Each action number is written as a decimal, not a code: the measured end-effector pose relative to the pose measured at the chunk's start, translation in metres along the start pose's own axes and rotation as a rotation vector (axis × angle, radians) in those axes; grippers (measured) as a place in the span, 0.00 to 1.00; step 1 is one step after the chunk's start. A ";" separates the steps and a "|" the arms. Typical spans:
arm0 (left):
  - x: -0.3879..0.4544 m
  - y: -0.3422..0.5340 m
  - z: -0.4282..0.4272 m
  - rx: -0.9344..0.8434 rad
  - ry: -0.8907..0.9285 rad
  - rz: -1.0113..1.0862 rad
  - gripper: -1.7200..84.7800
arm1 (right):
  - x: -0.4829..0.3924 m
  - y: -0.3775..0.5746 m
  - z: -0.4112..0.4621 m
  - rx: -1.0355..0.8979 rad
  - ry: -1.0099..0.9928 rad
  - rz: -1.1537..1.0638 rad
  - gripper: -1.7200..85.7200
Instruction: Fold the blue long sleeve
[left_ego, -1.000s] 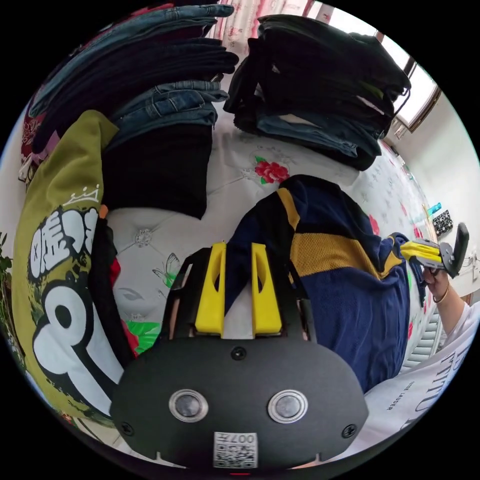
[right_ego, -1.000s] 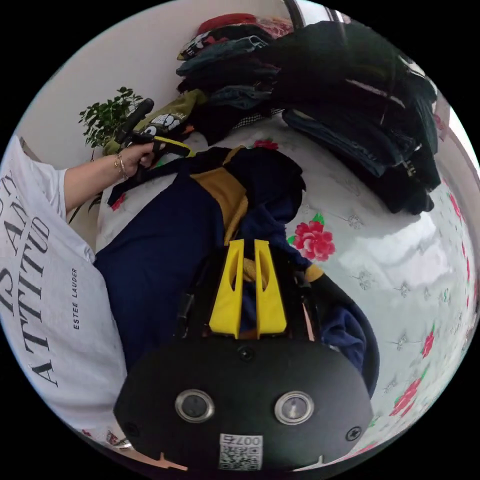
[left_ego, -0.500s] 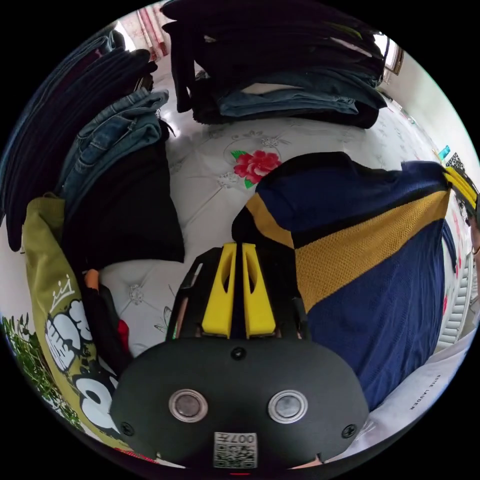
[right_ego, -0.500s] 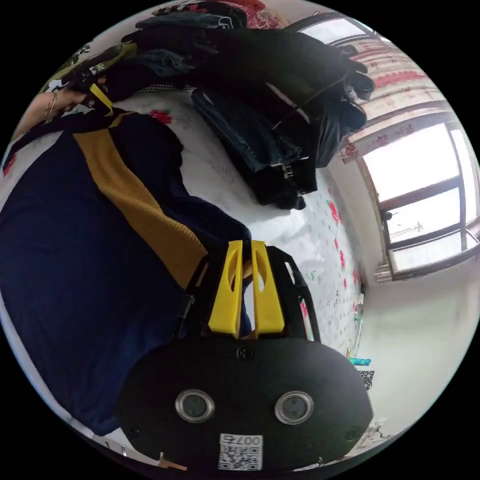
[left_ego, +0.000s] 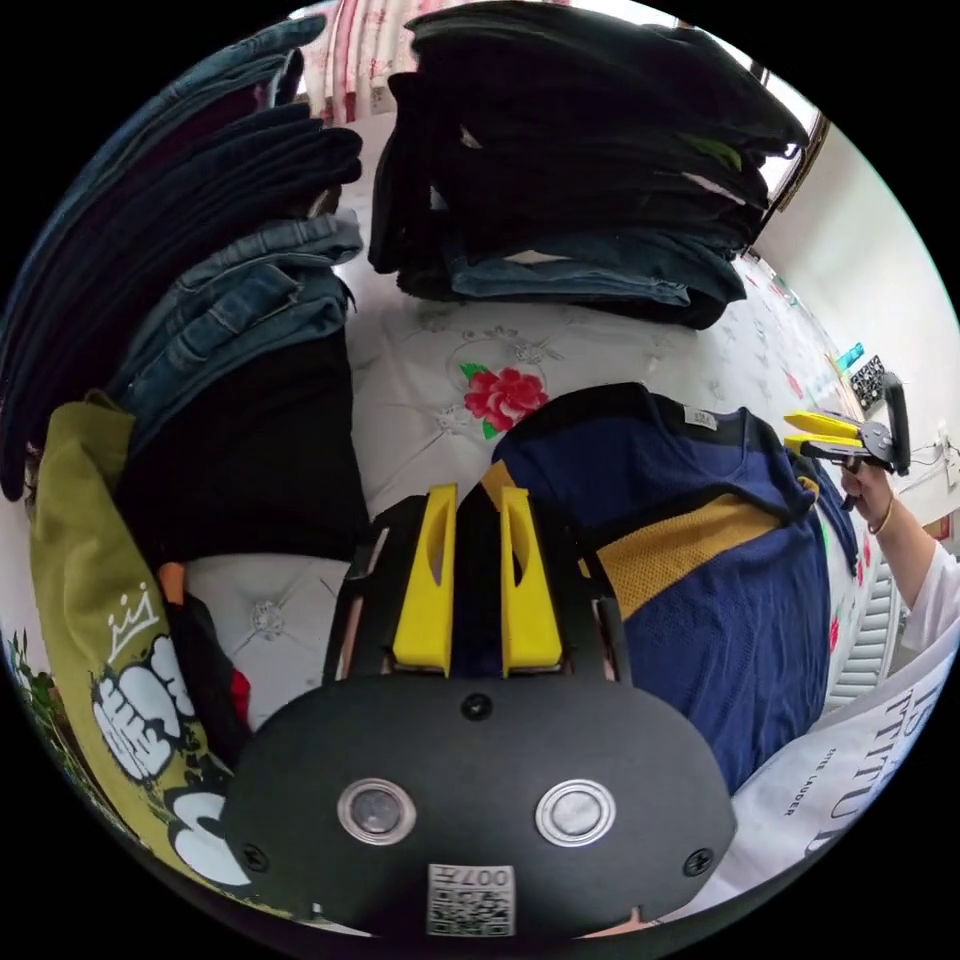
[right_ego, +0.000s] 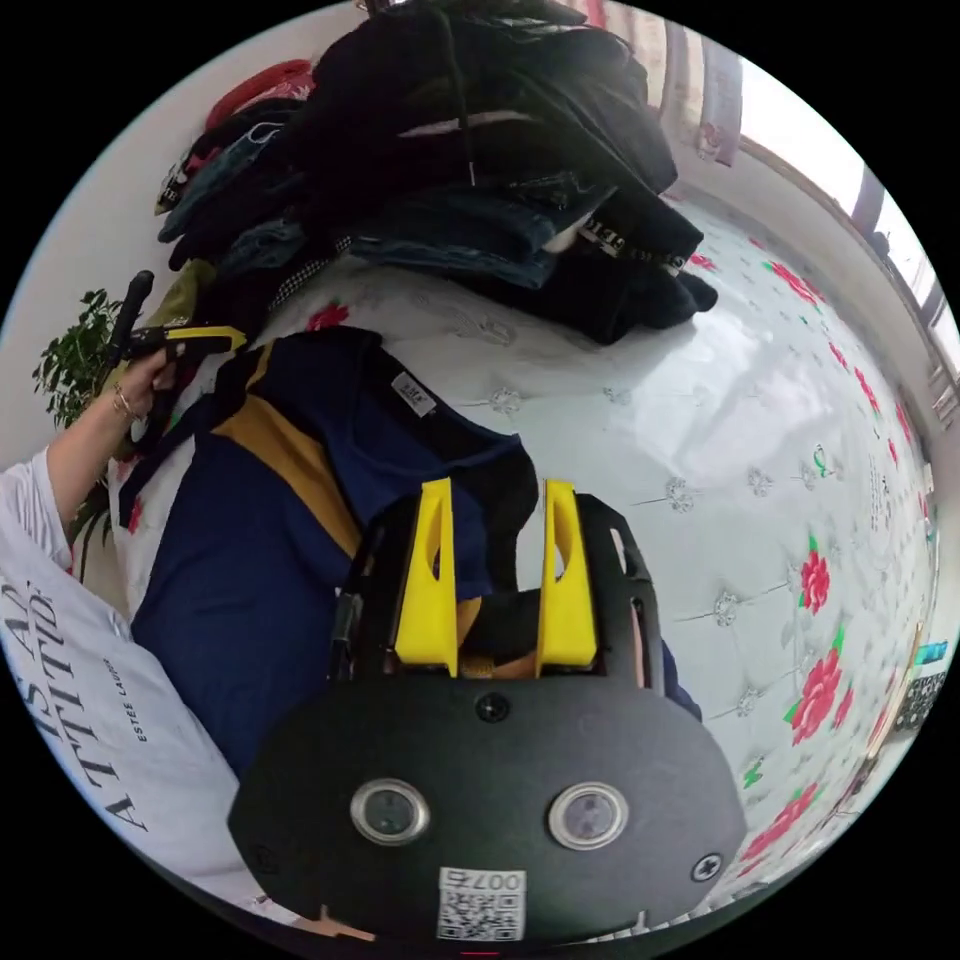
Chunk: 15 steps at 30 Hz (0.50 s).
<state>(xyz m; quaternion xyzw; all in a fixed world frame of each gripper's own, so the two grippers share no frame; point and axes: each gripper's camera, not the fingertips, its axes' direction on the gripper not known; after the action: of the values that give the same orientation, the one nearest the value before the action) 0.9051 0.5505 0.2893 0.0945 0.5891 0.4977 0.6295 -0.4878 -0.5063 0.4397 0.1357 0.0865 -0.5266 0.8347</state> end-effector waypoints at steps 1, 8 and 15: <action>0.003 -0.011 0.011 -0.023 0.026 0.014 0.11 | 0.007 -0.012 0.023 -0.069 -0.031 0.015 0.07; 0.039 -0.052 0.062 -0.138 -0.183 0.208 0.03 | 0.035 -0.060 0.047 -0.063 0.294 0.041 0.03; 0.005 -0.086 0.064 -0.091 -0.121 -0.037 0.07 | 0.090 -0.082 0.019 0.109 0.087 0.269 0.04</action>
<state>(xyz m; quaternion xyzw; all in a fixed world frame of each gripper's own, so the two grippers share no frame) 1.0019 0.5419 0.2436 0.0847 0.5282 0.5057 0.6768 -0.5232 -0.6234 0.4208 0.2141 0.0750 -0.4078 0.8844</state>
